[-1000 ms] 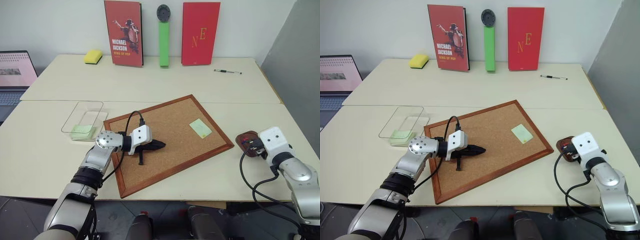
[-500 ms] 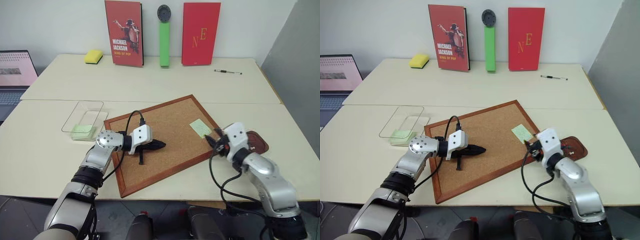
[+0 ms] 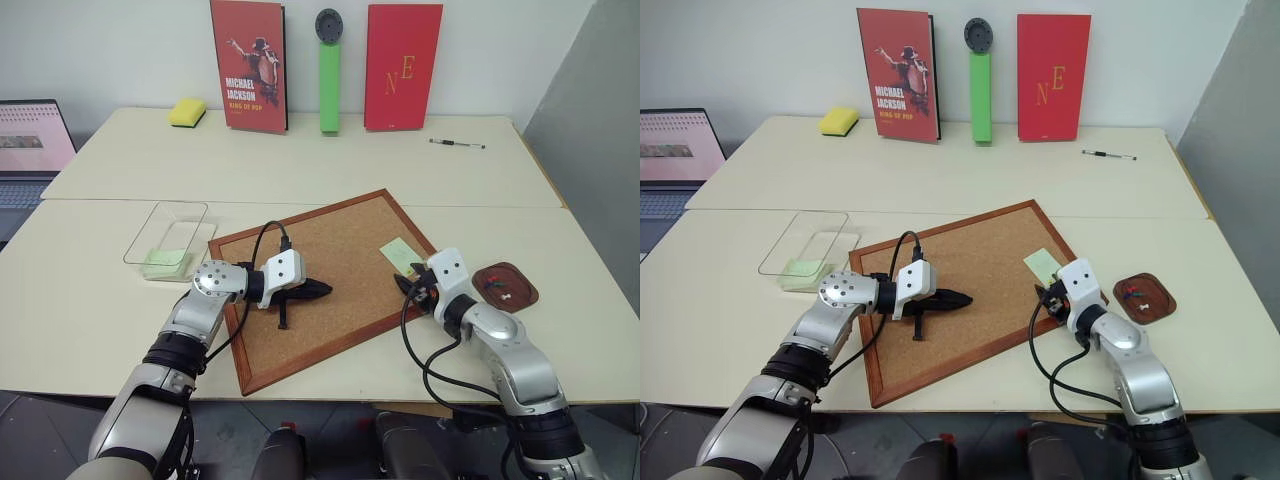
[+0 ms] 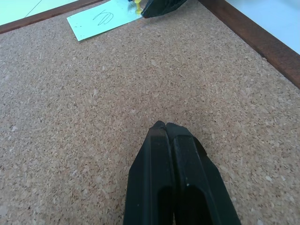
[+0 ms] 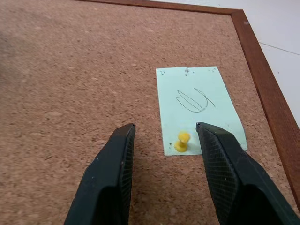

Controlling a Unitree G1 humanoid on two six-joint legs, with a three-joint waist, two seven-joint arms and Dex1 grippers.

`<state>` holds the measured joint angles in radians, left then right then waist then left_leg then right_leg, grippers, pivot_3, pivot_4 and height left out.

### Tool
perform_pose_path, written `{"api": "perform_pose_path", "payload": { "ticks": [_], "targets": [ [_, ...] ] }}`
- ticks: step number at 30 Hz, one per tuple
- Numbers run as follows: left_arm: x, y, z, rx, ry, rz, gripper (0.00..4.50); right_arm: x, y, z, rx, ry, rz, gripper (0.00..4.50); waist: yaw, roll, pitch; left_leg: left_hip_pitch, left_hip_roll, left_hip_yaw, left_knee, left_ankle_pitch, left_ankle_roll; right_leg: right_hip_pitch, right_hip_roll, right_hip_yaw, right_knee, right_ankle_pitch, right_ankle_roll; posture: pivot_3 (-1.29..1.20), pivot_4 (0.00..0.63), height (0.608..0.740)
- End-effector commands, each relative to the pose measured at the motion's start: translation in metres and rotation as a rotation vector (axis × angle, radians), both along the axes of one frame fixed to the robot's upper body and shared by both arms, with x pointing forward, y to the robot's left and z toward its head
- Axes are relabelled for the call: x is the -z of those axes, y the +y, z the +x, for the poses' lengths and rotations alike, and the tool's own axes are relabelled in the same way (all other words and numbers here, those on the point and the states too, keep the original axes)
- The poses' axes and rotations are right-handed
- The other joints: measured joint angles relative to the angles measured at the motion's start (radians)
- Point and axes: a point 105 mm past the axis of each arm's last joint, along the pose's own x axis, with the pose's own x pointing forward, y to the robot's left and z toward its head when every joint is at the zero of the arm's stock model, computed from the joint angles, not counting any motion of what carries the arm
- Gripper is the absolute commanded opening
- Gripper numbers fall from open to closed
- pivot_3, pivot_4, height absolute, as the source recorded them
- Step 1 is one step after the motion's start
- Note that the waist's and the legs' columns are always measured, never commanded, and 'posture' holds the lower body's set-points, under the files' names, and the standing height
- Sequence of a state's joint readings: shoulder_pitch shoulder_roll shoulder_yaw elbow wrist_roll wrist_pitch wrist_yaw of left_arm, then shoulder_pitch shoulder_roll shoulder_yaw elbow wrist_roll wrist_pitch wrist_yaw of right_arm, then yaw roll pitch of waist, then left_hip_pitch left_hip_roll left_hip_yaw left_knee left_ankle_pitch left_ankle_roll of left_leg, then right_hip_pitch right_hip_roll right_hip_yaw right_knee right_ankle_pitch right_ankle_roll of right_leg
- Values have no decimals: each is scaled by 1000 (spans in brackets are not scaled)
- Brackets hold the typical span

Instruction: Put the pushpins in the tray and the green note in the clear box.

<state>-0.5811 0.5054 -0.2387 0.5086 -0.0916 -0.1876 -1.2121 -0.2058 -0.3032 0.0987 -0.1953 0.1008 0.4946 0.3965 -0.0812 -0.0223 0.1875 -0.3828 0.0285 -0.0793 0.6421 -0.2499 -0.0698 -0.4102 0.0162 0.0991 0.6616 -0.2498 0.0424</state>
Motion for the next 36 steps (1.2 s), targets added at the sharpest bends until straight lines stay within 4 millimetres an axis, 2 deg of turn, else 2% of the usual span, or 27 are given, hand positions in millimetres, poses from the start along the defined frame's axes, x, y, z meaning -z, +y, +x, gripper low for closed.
{"api": "perform_pose_path", "payload": {
  "ticks": [1, 3, 4, 13, 18, 26, 30, 32, 36],
  "targets": [
    [15, 8, -2, -25, 37, 54, 0, -13, -2, 4, 15, -61, 21, 2196, 0, 0, 0, 0, 0, 0, 0, 0, 0, 0, 0, 0, 0, 0, 0, 0, 150, 740],
    [15, 8, -2, -26, 37, 54, 0, -13, -3, 4, 19, -62, 24, 1828, 0, 0, 0, 0, 0, 0, 0, 0, 0, 0, 0, 0, 0, 0, 0, 0, 150, 740],
    [15, 8, -2, -27, 37, 55, 0, -13, -5, 5, 23, -62, 26, 1822, 0, 0, 0, 0, 0, 0, 0, 0, 0, 0, 0, 0, 0, 0, 0, 0, 150, 740],
    [16, 9, -3, -27, 39, 56, 0, -14, -7, 4, 25, -66, 30, 42, -1, 0, 0, 0, 0, 0, 0, 0, 0, 0, 0, 0, 0, 0, 0, 0, 150, 740],
    [15, 9, -3, -26, 40, 53, 0, -22, -3, 1, -6, -101, 16, 42, -1, 0, 0, 0, 0, 0, 0, 0, 0, 0, 0, 0, 0, 0, 0, 0, 150, 740],
    [13, 6, -2, -29, 46, 33, 0, -71, 16, -6, -113, -297, 21, 42, -1, 1, 0, 0, 0, 0, 0, 0, 0, -1, 0, 0, 0, 0, 0, 0, 150, 740],
    [9, 4, 1, -37, 45, 16, 0, -84, 19, -8, -138, -333, 8, 42, -1, 0, 0, 0, 0, 0, 0, 0, 0, 0, 0, 0, 0, 0, 0, 0, 150, 740],
    [3, 3, 4, -47, 36, -4, 0, -87, 20, -10, -146, -339, 3, 42, 0, 0, 0, 0, 0, 0, 0, 0, 0, 0, 0, 0, 0, 0, 0, 0, 150, 740],
    [-21, -2, 14, -71, -4, -77, 0, -94, 21, -10, -156, -352, -6, 42, 0, 0, 0, -1, 0, 0, 0, 0, 0, -1, 0, 0, 0, 0, 0, 0, 150, 740]
  ]
}}
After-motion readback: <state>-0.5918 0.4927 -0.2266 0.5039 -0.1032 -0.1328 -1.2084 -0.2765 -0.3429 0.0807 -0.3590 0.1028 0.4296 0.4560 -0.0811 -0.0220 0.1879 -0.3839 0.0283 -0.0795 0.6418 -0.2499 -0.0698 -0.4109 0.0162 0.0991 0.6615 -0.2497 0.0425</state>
